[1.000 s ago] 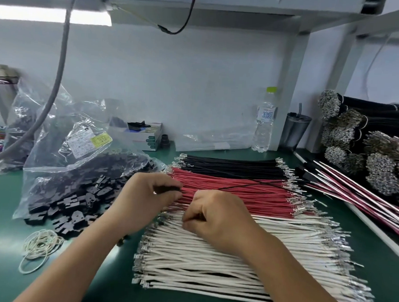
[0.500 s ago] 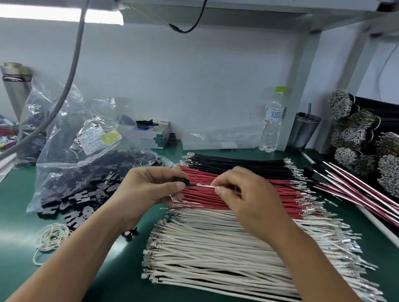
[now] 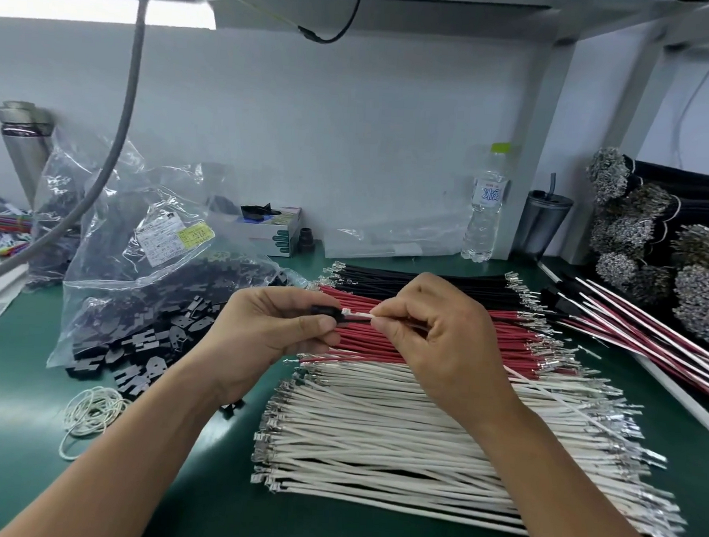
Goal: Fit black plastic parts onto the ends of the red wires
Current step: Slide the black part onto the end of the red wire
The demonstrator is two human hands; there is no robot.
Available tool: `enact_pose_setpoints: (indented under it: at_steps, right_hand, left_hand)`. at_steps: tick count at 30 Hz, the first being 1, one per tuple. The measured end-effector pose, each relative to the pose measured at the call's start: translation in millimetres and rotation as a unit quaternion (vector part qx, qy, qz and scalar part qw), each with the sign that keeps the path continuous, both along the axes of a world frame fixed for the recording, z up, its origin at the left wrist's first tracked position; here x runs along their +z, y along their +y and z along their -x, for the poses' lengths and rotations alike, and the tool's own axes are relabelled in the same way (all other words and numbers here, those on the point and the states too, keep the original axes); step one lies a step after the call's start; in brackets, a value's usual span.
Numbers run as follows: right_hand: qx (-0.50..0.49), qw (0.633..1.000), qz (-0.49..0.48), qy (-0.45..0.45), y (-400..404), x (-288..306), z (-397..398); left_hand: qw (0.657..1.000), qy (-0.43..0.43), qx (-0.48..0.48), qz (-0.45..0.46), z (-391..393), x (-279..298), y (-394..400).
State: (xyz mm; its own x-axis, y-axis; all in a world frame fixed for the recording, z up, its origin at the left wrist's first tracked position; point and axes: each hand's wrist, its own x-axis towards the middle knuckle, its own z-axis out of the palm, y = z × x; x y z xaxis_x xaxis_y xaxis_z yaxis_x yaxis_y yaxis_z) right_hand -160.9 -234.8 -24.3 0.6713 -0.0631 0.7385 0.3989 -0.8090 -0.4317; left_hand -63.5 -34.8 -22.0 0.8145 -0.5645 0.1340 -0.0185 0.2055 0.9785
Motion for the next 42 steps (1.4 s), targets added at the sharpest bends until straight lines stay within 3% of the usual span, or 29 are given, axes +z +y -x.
enact_pose_setpoints:
  at_steps: [8, 15, 19, 23, 32, 38, 42]
  right_hand:
    - [-0.070, 0.990, 0.119, -0.030, 13, 1, 3]
    - [-0.074, 0.991, 0.112, -0.016, 21, -1, 0]
    - [-0.019, 0.996, 0.084, 0.019, 21, -6, -2]
    - [-0.008, 0.998, 0.038, 0.039, 8, -4, -2]
    - [-0.024, 0.994, 0.105, 0.005, 22, -9, -4]
    - [-0.025, 0.995, 0.092, -0.024, 13, 0, -3]
    - [-0.072, 0.986, 0.147, -0.014, 3, 4, 0]
  left_hand:
    - [0.999, -0.033, -0.004, -0.025, 3, -2, 2]
    - [0.993, -0.090, 0.022, -0.075, 6, -4, -1]
    - [0.988, -0.115, 0.012, -0.106, 6, -4, 1]
    - [0.993, -0.091, 0.023, -0.076, 3, -2, 2]
    - [0.990, -0.116, 0.001, -0.076, 6, -6, -1]
    - [0.997, -0.080, -0.006, -0.001, 3, -6, -1]
    - [0.997, -0.067, 0.011, 0.026, -1, -5, -1]
